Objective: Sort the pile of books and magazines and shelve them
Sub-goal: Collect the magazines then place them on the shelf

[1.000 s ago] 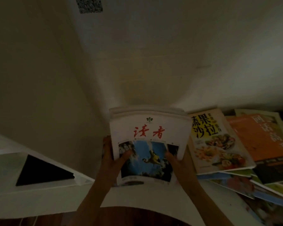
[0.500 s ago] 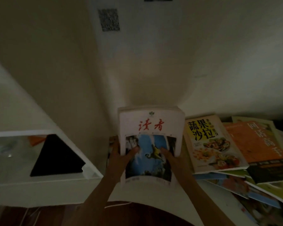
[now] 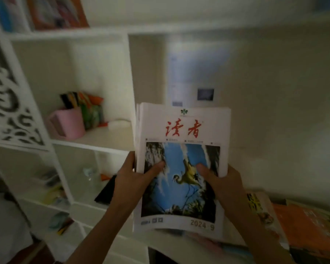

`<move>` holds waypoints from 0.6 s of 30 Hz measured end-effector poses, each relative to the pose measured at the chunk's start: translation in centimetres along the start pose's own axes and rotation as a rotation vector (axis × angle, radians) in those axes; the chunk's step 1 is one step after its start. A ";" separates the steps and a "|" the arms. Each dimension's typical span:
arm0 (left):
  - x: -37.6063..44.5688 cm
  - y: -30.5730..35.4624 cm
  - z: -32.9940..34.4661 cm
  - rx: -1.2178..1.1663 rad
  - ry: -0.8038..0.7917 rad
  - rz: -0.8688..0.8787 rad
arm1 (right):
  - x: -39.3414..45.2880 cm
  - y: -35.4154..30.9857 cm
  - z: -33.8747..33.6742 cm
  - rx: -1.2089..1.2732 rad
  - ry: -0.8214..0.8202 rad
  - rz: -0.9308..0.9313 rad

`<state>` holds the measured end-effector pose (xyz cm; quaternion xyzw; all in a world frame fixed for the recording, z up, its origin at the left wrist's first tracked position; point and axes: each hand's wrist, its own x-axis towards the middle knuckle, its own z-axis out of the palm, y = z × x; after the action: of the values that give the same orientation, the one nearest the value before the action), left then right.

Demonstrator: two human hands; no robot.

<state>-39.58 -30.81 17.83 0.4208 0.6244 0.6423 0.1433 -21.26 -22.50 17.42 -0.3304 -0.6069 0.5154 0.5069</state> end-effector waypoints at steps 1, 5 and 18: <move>0.1 2.1 -0.9 -0.011 0.023 0.033 | 0.1 -2.2 0.4 0.010 -0.016 -0.045; 1.4 10.2 -4.2 -0.044 0.077 0.193 | 1.1 -10.7 1.9 0.022 -0.068 -0.240; 14.3 28.5 -14.3 -0.052 0.224 0.630 | 10.9 -31.6 12.2 0.116 -0.207 -0.660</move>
<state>-48.85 -35.51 51.24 0.5163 0.4588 0.7129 -0.1212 -31.95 -23.93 51.34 -0.0332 -0.6990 0.3882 0.5998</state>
